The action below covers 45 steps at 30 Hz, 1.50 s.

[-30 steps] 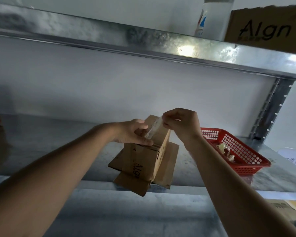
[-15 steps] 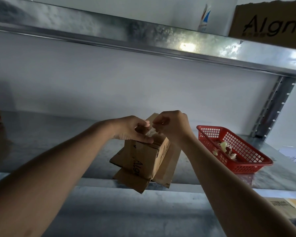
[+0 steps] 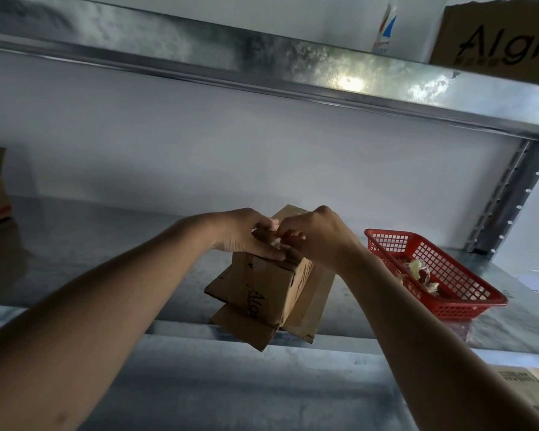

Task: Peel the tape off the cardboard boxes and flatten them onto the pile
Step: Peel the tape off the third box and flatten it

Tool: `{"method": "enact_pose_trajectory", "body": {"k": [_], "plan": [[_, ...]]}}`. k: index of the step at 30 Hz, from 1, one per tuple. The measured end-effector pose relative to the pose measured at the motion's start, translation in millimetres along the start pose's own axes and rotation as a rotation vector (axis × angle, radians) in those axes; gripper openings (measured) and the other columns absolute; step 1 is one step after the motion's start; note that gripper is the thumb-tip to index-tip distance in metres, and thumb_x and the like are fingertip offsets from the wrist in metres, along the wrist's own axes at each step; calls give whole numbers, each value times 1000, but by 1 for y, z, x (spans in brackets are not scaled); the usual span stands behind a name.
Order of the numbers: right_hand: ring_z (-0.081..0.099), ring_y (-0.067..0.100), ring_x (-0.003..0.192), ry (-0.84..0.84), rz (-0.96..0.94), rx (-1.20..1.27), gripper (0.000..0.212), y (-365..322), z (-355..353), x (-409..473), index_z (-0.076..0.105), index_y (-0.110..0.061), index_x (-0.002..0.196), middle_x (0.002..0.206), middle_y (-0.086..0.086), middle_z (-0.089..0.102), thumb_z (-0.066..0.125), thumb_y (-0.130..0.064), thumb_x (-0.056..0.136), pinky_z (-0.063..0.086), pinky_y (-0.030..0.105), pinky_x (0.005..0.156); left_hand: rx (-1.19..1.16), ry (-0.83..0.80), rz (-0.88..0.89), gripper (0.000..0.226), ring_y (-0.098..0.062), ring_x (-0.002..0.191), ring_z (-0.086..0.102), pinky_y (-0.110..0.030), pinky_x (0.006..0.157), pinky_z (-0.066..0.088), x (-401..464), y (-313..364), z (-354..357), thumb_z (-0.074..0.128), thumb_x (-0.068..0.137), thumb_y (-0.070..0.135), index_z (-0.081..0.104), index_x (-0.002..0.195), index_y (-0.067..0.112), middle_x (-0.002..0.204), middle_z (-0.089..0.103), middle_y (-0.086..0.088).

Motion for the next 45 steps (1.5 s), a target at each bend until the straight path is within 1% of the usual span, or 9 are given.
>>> {"method": "enact_pose_trajectory", "body": {"k": [7, 13, 18, 25, 30, 35, 37, 40, 45], "plan": [[70, 8, 94, -175, 4, 11, 29, -1, 7, -8, 75, -27, 119, 109, -7, 77, 61, -11, 100, 59, 37, 82, 21, -27, 33, 93, -9, 153, 28, -39, 125, 25, 1, 4, 2, 80, 70, 74, 56, 148, 31, 168, 26, 17], [72, 2, 98, -217, 68, 158, 33, 5, 8, -11, 68, -27, 126, 113, -10, 76, 74, -17, 95, 62, 30, 86, 4, -37, 46, 70, -14, 146, 41, -42, 121, 31, 1, 6, 2, 83, 73, 68, 67, 133, 36, 163, 39, 13], [71, 1, 92, -125, 146, 146, 24, 13, 4, -6, 77, -29, 105, 102, -14, 75, 80, -12, 89, 61, 38, 86, -15, -41, 36, 93, -14, 146, 39, -35, 116, 35, -1, 2, 4, 80, 70, 74, 56, 144, 22, 167, 32, 14], [71, 9, 84, -10, 236, 114, 19, 23, -1, -3, 77, -27, 105, 102, -9, 76, 72, -15, 92, 63, 36, 76, -59, 54, 47, 110, -13, 150, 33, -42, 124, 28, -9, -4, -1, 81, 61, 79, 49, 153, 29, 165, 33, 14], [67, 0, 87, -166, 120, 168, 21, 8, 7, -6, 77, -32, 114, 103, -13, 74, 67, -24, 97, 61, 32, 79, -90, 22, 82, 94, -16, 148, 36, -45, 122, 32, -14, -2, 8, 78, 74, 74, 51, 150, 26, 164, 33, 11], [61, 7, 99, -228, 62, 105, 23, -4, 10, -4, 74, -31, 117, 111, -12, 67, 60, -39, 101, 57, 38, 84, -89, -66, 71, 110, -8, 156, 17, -41, 128, 20, -20, -4, 15, 72, 69, 81, 38, 160, 30, 172, 13, 18], [61, 8, 98, -226, 60, 83, 22, -6, 7, -2, 74, -31, 115, 112, -12, 67, 64, -42, 99, 57, 38, 83, -105, -78, 60, 96, -11, 155, 21, -36, 125, 24, -23, -3, 16, 74, 73, 77, 42, 156, 39, 172, 16, 12], [62, 5, 92, -240, 33, 90, 19, -14, 6, 2, 75, -38, 114, 103, -20, 64, 71, -40, 95, 56, 30, 74, -160, -116, 45, 30, -19, 145, 42, -33, 112, 37, -24, 0, 20, 76, 82, 64, 64, 109, 60, 160, 39, -4], [65, 11, 85, -275, -29, -44, 20, -29, 8, 13, 75, -38, 115, 102, -14, 65, 67, -31, 98, 54, 28, 64, -270, -171, 69, 28, 16, 100, 59, -3, 78, 45, -22, 2, 28, 75, 88, 50, 58, 97, 71, 103, 65, 38]]}}
Point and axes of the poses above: each hand's wrist, its own x-axis towards the middle knuckle, its own z-axis out of the palm, y = z × x, the point moved 10 cm from there along x, towards the middle knuckle
